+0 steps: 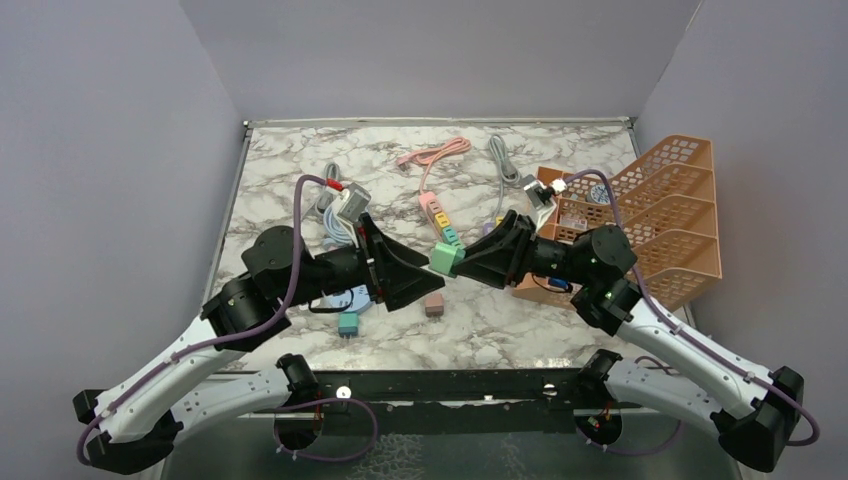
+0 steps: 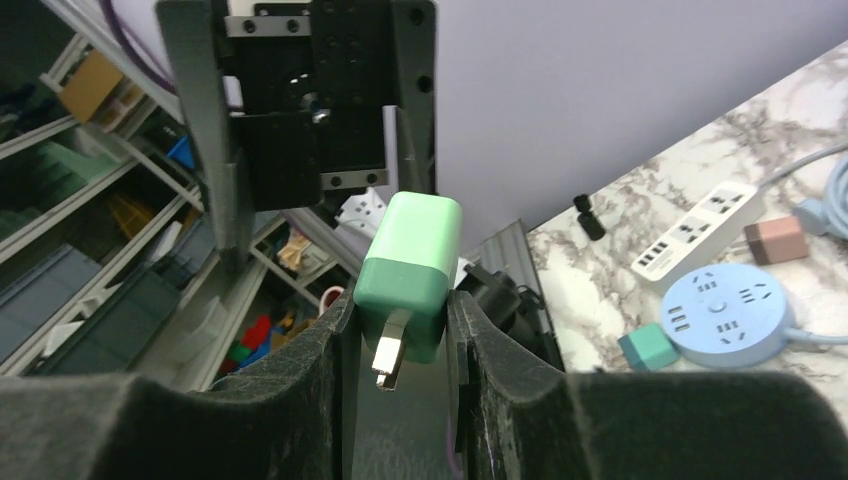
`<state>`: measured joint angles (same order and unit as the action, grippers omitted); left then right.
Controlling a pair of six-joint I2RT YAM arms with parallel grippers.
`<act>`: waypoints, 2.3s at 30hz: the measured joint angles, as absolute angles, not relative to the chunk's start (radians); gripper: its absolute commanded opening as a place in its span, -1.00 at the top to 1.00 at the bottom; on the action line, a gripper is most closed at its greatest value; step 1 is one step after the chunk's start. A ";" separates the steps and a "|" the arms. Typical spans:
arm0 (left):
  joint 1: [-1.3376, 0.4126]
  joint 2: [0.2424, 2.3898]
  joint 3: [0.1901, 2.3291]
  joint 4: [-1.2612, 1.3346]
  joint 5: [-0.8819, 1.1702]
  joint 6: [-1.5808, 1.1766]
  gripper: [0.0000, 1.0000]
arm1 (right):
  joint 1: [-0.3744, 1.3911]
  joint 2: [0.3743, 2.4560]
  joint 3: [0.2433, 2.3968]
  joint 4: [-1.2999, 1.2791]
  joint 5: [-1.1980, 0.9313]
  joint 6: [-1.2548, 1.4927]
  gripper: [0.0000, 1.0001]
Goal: Insert the plug
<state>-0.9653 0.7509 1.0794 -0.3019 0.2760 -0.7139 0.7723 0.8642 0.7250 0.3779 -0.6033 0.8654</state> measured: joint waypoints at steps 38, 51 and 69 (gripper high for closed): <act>-0.963 0.788 1.024 -0.400 0.019 -0.669 1.00 | 0.768 0.786 0.730 0.173 -0.411 0.884 -0.36; -0.914 0.945 0.933 -0.623 -0.389 -0.468 1.00 | 0.767 0.768 0.581 -0.009 -0.249 0.897 -0.31; -0.459 0.978 0.713 -0.605 -0.088 -0.486 1.00 | 0.767 0.681 0.488 -0.008 -0.257 0.938 -0.29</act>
<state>-0.4587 0.9783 0.7128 -0.6052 -0.0879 -0.4858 0.7673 0.6807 0.4877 -0.0078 -0.2573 0.9382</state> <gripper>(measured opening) 0.335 0.646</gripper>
